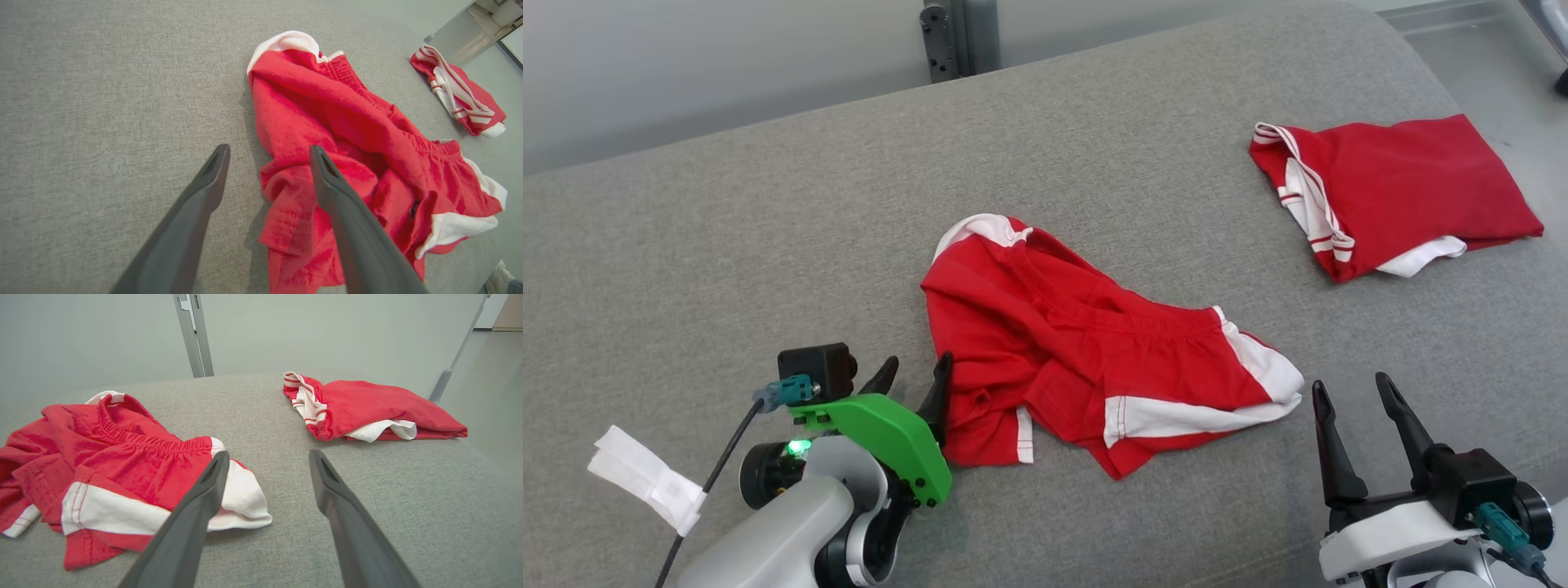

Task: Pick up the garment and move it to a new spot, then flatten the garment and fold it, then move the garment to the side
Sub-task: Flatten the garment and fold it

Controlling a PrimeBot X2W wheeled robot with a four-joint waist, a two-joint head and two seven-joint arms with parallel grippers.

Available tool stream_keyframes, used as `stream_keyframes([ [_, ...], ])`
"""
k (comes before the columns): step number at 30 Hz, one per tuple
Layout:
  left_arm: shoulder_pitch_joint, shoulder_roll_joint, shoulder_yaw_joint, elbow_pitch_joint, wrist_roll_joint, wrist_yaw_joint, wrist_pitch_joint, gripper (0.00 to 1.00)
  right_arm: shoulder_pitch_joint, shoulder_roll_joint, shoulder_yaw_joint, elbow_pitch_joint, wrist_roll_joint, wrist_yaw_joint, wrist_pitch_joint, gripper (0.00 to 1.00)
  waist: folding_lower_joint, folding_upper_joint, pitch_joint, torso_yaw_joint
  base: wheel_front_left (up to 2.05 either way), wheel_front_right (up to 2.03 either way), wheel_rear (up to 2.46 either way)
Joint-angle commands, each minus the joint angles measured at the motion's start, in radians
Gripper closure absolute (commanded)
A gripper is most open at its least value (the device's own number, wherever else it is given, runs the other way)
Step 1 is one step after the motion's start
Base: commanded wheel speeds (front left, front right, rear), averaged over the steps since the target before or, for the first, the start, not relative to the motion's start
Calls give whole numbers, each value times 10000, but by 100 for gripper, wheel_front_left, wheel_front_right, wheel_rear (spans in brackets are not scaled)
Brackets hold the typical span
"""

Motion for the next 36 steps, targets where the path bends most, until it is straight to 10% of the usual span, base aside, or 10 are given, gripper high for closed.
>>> stream_keyframes([
  [1, 84, -24, 34, 96, -136, -103, 124, 0, -51, -44, 32, -11, -56, -15, 2, 0, 0, 0, -165, 340, 0, 0, 0],
  [9, -240, -1046, -117, 1423, -736, -1413, 627, 0, -361, -22, 256, 104, 106, -15, 2, 0, 0, 0, 217, 70, 0, 0, 0],
  [10, -325, -1147, -134, 1645, -698, -1508, 596, 18, -393, -18, 269, 117, 115, -15, 2, 0, 0, 0, 251, 9, 0, 0, 0],
  [11, -413, -1250, -100, 1897, -670, -1601, 506, 100, -421, -14, 278, 134, 135, -15, 2, 0, 0, 0, 286, -66, 0, 0, 0],
  [28, -3505, -1235, 1859, 5312, 1269, -2402, -1410, 100, -611, 38, 155, 229, 254, -15, 2, 0, 0, 0, 577, -739, 0, 0, 0],
  [30, -3380, -1424, 2260, 5450, 1526, -2653, -1386, 57, -637, 43, 145, 238, 262, -15, 2, 0, 0, 0, 596, -729, 0, 0, 0],
  [31, -3120, -1525, 2296, 5634, 1681, -2769, -1368, 8, -624, 40, 149, 255, 260, -15, 2, 0, 0, 0, 575, -725, 0, 0, 0],
  [36, -2417, -1717, 2511, 6243, 1970, -2853, -1377, 0, -393, 49, 57, 285, 202, -15, 2, 0, 0, 0, 302, -635, 0, 0, 0],
])
